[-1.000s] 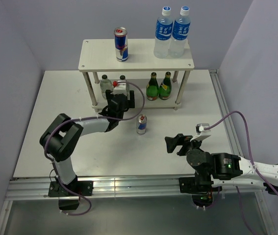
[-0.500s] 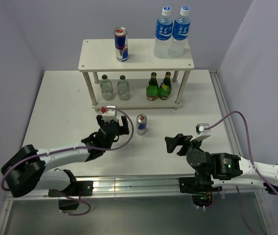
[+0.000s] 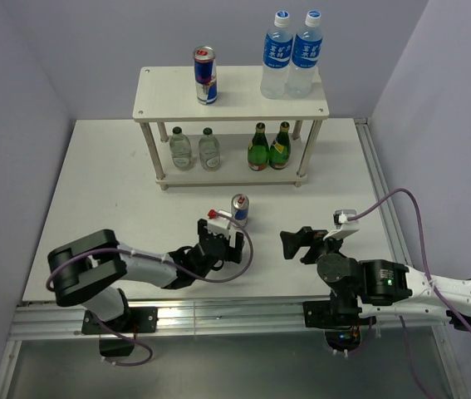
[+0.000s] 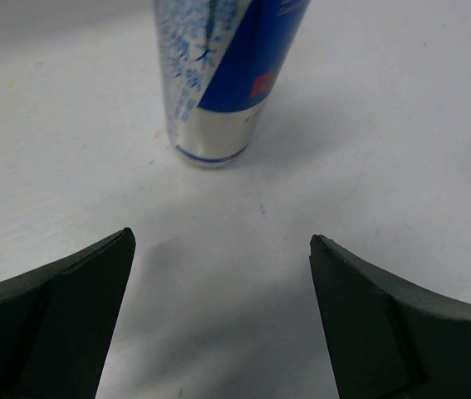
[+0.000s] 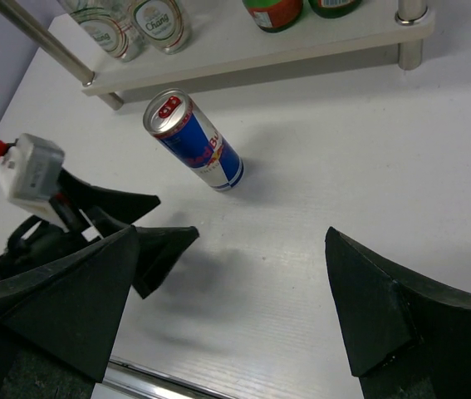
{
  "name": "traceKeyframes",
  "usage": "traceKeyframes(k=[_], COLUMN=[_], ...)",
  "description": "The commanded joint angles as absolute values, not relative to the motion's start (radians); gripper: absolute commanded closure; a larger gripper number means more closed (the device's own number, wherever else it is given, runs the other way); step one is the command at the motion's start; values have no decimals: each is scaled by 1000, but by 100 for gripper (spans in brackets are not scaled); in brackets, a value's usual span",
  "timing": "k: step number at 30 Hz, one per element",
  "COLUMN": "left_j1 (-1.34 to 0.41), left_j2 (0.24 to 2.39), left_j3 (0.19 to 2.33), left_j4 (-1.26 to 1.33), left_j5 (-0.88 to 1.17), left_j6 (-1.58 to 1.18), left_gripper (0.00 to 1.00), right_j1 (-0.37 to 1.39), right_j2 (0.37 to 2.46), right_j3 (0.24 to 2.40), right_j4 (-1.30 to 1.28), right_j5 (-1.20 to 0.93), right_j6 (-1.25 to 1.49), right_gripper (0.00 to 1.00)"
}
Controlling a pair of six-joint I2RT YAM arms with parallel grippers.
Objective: Place and organize the beverage onto the shelf
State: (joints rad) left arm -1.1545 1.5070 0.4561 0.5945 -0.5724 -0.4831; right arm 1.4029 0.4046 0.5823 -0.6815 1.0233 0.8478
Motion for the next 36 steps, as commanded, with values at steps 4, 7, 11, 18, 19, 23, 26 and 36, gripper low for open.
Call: traceKeyframes(k=[4, 7, 11, 18, 19, 23, 26, 36], left_j1=[-1158, -1157, -1129, -1042, -1037, -1019, -1009, -1005], left_j2=[1673, 1747, 1863, 1974, 1979, 1976, 1970, 1829], left_j3=[594, 649, 739, 822, 827, 834, 844, 812], left_j4=[784, 799, 811, 853, 857, 882, 891, 800], left_j5=[-633, -687, -660, -641, -641, -647, -641, -673], left_j6=[-423, -407, -379, -351, -347, -327, -313, -305], left_gripper=[8, 8, 8, 24, 26, 27, 35, 100], right_j1=[1410, 1410, 1410, 1410, 1411, 1410, 1411, 1410], right_j2=[387, 382, 371, 368, 371, 376, 387, 382], right_j3=[581, 580, 575, 575, 574, 575, 577, 577], right_j4=[-670, -669, -663, -661, -661, -655, -657, -660], right_j5=[1055, 1055, 1054, 1051, 1049, 1048, 1051, 1052], right_j6=[864, 862, 858, 856, 854, 850, 853, 854], right_gripper=[0, 0, 0, 0, 0, 0, 0, 0])
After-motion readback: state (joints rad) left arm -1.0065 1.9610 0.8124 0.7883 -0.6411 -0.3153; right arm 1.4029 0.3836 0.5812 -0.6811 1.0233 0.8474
